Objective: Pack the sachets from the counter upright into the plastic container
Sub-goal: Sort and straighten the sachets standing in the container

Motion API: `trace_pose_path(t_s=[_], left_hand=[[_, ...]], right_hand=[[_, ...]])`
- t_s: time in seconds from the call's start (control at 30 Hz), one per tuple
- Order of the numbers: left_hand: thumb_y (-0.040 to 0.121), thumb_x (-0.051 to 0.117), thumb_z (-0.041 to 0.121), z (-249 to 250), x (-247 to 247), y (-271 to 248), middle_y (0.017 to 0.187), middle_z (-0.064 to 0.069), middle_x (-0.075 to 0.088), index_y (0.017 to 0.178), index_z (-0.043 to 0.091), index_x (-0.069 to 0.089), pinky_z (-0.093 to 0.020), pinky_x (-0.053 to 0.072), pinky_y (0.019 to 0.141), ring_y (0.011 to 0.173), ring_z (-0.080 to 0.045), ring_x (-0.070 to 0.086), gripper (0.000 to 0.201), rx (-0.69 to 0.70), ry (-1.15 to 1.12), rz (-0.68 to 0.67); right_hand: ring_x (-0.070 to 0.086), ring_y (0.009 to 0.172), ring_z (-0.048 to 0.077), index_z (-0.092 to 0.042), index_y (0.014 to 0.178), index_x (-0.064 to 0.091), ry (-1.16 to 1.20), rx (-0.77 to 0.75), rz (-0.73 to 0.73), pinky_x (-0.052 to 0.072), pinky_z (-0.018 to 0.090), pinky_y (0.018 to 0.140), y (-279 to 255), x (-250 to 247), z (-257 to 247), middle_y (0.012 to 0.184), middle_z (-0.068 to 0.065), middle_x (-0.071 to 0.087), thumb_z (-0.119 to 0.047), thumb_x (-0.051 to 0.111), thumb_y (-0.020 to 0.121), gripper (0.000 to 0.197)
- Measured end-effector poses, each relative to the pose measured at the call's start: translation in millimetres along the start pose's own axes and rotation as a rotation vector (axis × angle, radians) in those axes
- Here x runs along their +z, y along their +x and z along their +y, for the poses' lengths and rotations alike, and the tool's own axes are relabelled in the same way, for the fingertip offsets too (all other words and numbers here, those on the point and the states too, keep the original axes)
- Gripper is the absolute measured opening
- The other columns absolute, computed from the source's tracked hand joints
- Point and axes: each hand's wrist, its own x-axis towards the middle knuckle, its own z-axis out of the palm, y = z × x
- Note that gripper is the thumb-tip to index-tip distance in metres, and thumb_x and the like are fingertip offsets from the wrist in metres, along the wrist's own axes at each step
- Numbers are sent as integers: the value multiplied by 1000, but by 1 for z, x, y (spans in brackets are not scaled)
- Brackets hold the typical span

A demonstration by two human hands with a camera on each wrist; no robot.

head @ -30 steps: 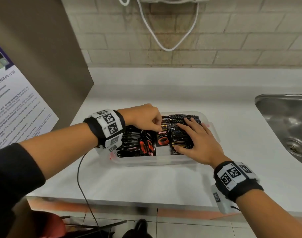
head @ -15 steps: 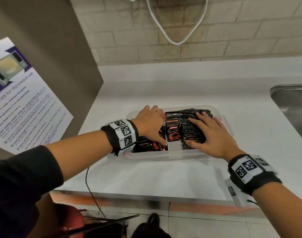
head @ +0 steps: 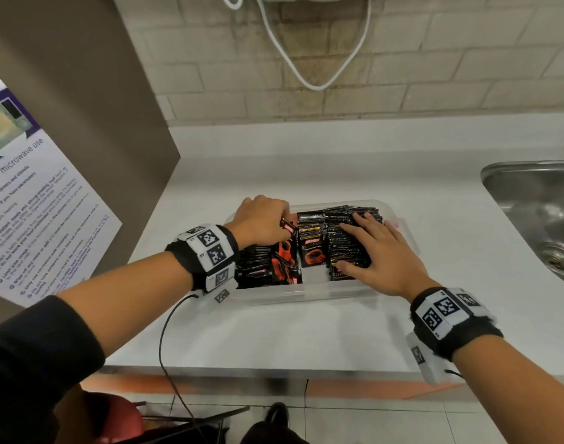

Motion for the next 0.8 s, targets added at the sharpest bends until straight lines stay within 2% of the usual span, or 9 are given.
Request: trace_pose_path(t_s=[0.13, 0.2, 0.3, 0.37, 0.5, 0.57, 0.7, 0.8], left_hand=[[87, 71, 19, -4, -16, 0, 83, 3, 62, 101, 22, 62, -30, 42, 65, 78, -18, 58, 17, -86, -267, 19], [86, 71, 15, -2, -27, -2, 78, 3, 60, 98, 21, 63, -27, 42, 61, 73, -17, 60, 16, -89, -389, 26], [86, 71, 14, 7, -38, -5, 68, 4, 61, 95, 25, 64, -23, 42, 58, 62, -11, 64, 15, -47, -499, 33], [85, 72, 15, 16, -41, -7, 69, 3, 62, 92, 26, 63, -25, 45, 61, 65, -13, 63, 15, -25, -538, 36], [86, 72, 13, 32, -36, -9, 81, -3, 69, 93, 21, 60, -28, 50, 67, 73, -19, 68, 16, 30, -506, -14], [85, 70, 9, 38, -30, -8, 85, -3, 71, 95, 17, 61, -26, 52, 66, 75, -18, 71, 15, 46, -456, -46], [84, 70, 5, 44, -14, -4, 82, 5, 62, 94, 11, 63, -26, 50, 67, 74, -14, 63, 14, 54, -348, -93], [83, 70, 3, 44, -6, 1, 78, 7, 59, 90, 12, 64, -21, 44, 60, 68, -7, 56, 13, 39, -293, -104]], right_hand=[[0, 155, 13, -35, 157, 26, 1, 7, -14, -5, 37, 125, -1, -1, -2, 168, -4, 12, -70, 49, 90, 79], [0, 155, 12, -34, 157, 26, 3, 9, -15, -4, 38, 126, -1, -2, -3, 168, -4, 12, -69, 49, 91, 79], [1, 155, 13, -33, 157, 28, 4, 12, -8, -4, 38, 126, -1, -1, -3, 168, -3, 13, -69, 48, 92, 77], [1, 155, 13, -33, 157, 28, 2, 8, -6, -4, 37, 126, -1, 0, -2, 168, -3, 14, -68, 47, 93, 75], [2, 155, 14, -33, 157, 27, 1, 0, -2, -4, 37, 125, 0, 0, -2, 168, -2, 14, -63, 46, 96, 71], [3, 155, 14, -33, 157, 27, 1, -4, 0, -4, 37, 125, -1, 0, -1, 168, -2, 14, -62, 46, 96, 70], [3, 155, 14, -33, 157, 26, -6, -6, 1, -4, 38, 126, -1, 0, -2, 168, -2, 14, -63, 45, 96, 71], [3, 155, 14, -33, 157, 26, -12, -4, -1, -3, 39, 126, -1, 0, -3, 168, -2, 13, -63, 45, 96, 71]])
